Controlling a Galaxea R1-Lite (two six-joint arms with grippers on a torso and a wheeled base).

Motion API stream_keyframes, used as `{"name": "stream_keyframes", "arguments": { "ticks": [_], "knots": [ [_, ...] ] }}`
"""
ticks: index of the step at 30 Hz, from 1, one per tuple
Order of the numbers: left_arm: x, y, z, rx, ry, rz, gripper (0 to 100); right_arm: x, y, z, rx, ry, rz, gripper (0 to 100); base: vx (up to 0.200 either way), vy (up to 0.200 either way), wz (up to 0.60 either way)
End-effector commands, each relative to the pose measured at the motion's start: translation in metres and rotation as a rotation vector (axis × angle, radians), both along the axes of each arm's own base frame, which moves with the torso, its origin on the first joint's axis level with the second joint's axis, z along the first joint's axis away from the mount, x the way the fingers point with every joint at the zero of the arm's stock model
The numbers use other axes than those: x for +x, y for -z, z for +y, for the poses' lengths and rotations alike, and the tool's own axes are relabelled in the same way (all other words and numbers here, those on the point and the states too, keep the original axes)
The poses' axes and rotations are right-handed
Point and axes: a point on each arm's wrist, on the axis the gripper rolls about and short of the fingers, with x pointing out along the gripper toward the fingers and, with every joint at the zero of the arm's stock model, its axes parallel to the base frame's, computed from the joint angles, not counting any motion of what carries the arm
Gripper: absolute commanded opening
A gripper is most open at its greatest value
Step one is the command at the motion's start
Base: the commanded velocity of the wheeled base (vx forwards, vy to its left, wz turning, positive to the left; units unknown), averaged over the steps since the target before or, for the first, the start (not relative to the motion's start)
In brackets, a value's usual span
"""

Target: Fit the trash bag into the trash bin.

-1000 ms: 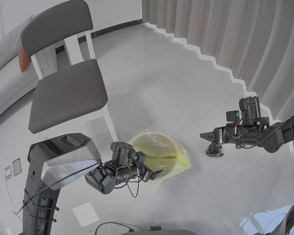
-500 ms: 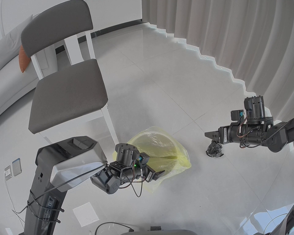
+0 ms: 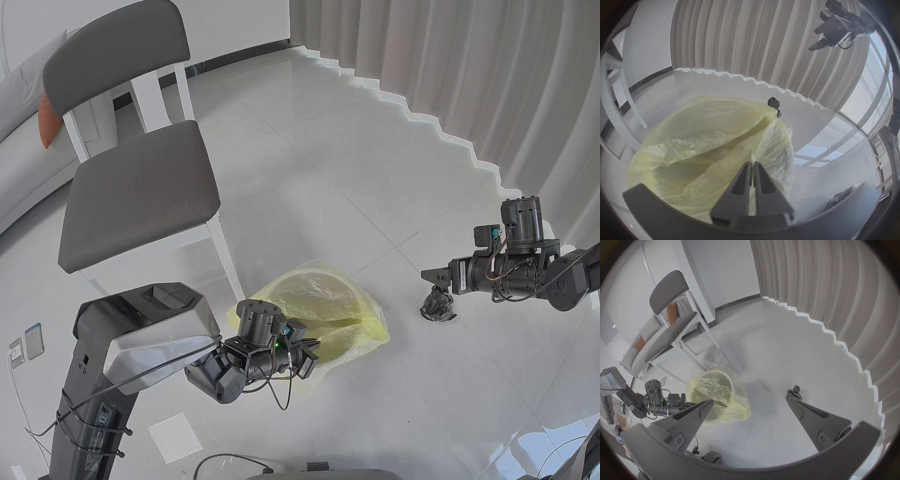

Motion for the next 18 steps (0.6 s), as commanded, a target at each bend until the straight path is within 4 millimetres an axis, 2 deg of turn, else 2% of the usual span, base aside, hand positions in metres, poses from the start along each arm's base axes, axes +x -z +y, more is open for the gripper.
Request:
{"name": "stream_keyframes", "arguments": {
  "ticks": [1,6,11,16,18],
  "knots": [
    [-0.013,-0.004,0.003,-0.004,0.008,0.0,0,0.0,0.001,-0.001,0.0,0.002,0.002,100,0.0,0.0,0.0],
    [-0.033,-0.002,0.009,-0.025,0.019,-0.017,0,-0.002,0.003,0.001,-0.003,-0.005,0.009,100,0.0,0.0,0.0],
    [-0.038,0.009,0.011,-0.043,0.011,-0.013,0,-0.002,0.005,0.003,-0.007,-0.012,0.016,100,0.0,0.0,0.0],
    [-0.043,0.016,0.004,-0.063,0.022,0.003,0,-0.005,0.009,0.006,-0.01,-0.022,0.029,100,0.0,0.0,0.0],
    [-0.05,0.016,-0.007,-0.084,0.037,0.022,0,-0.007,0.012,0.006,-0.013,-0.022,0.04,100,0.0,0.0,0.0]
  ]
}}
